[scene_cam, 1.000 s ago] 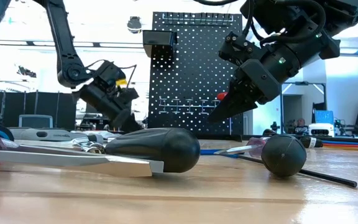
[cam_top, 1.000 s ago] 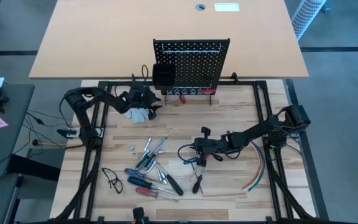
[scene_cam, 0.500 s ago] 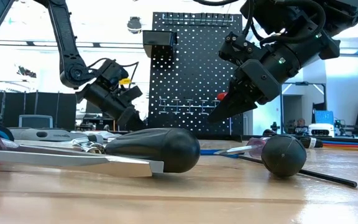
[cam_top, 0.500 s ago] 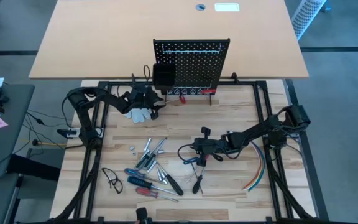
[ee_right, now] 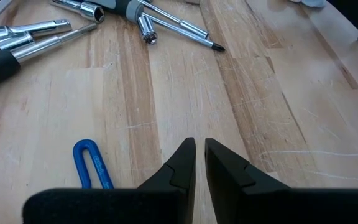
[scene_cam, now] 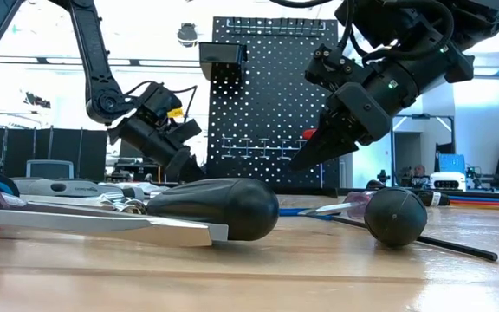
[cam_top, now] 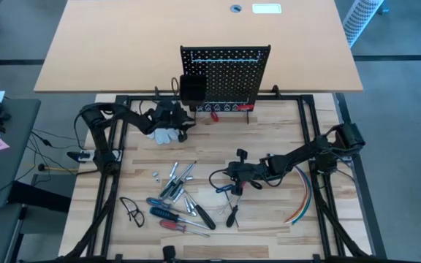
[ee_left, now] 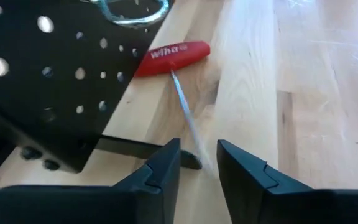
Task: Hang tools onto peg board
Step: Hang the red allen wrench on the pegboard
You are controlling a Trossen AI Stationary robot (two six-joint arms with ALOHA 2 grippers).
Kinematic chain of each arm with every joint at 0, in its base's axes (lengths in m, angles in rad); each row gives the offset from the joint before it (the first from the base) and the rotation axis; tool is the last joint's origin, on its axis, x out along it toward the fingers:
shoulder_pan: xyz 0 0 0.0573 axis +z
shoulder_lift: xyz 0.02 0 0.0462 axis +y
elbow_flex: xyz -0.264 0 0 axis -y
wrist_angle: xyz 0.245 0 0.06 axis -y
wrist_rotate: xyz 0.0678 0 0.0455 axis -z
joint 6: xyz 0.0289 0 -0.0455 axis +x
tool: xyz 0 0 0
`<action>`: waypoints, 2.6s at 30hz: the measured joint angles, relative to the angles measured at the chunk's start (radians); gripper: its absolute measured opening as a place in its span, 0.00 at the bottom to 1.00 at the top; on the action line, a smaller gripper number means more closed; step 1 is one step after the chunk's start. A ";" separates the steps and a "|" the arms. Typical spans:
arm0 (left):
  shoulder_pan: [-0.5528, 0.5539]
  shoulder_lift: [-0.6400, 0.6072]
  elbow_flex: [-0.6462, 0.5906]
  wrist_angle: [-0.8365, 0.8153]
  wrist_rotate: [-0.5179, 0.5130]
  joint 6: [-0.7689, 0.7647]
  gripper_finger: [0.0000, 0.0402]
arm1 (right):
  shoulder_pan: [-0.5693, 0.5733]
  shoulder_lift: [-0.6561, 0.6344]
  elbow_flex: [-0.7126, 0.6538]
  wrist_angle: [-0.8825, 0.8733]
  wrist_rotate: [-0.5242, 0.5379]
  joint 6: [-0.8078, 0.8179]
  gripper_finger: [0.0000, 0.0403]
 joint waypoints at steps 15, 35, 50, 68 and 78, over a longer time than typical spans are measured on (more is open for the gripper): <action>-0.039 -0.037 0.019 -0.087 -0.048 0.058 0.05 | 0.004 0.000 0.000 0.003 0.010 -0.012 0.11; -0.389 -0.281 -0.075 -0.376 -0.723 -0.078 0.00 | -0.148 0.277 0.086 0.431 0.105 -0.023 0.01; -0.512 -0.369 -0.202 -0.354 -0.843 -0.198 0.00 | -0.330 0.362 0.218 0.459 0.108 -0.007 0.01; -0.536 -0.457 -0.260 -0.351 -0.853 -0.223 0.00 | -0.425 0.524 0.457 0.359 0.101 -0.110 0.00; -0.536 -0.456 -0.260 -0.348 -0.849 -0.227 0.00 | -0.454 0.525 0.500 0.240 0.080 -0.102 0.00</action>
